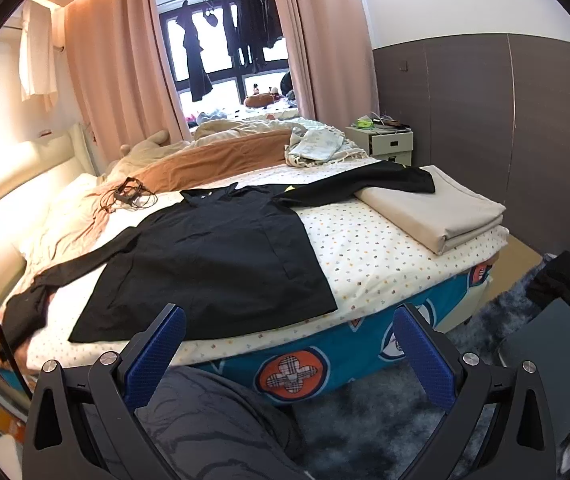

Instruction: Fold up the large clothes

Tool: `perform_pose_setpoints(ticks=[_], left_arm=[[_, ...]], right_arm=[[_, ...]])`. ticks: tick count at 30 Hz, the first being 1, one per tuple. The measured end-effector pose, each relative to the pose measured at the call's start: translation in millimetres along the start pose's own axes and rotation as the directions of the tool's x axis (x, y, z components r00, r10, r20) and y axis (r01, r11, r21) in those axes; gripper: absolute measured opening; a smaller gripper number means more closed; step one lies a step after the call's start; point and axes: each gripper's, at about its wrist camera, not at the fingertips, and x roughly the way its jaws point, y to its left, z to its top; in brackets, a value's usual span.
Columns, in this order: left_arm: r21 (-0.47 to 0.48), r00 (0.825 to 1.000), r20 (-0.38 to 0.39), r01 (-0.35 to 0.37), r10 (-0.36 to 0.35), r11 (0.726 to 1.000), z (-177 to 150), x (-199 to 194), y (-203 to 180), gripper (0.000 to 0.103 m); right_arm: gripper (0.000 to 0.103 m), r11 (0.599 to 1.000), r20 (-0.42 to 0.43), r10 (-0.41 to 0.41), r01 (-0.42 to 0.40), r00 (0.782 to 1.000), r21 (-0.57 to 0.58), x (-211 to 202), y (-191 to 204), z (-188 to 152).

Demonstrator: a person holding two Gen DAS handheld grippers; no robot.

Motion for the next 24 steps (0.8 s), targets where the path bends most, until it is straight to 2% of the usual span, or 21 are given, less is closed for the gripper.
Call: perform_pose_setpoints(ticks=[24], left_arm=[[0.000, 1.000, -0.009, 0.006, -0.006, 1.000, -1.2, 1.1, 3.1, 0.103]], right_arm=[[0.103, 1.000, 0.014, -0.004, 0.004, 1.000, 0.018, -7.4, -4.4, -3.5]])
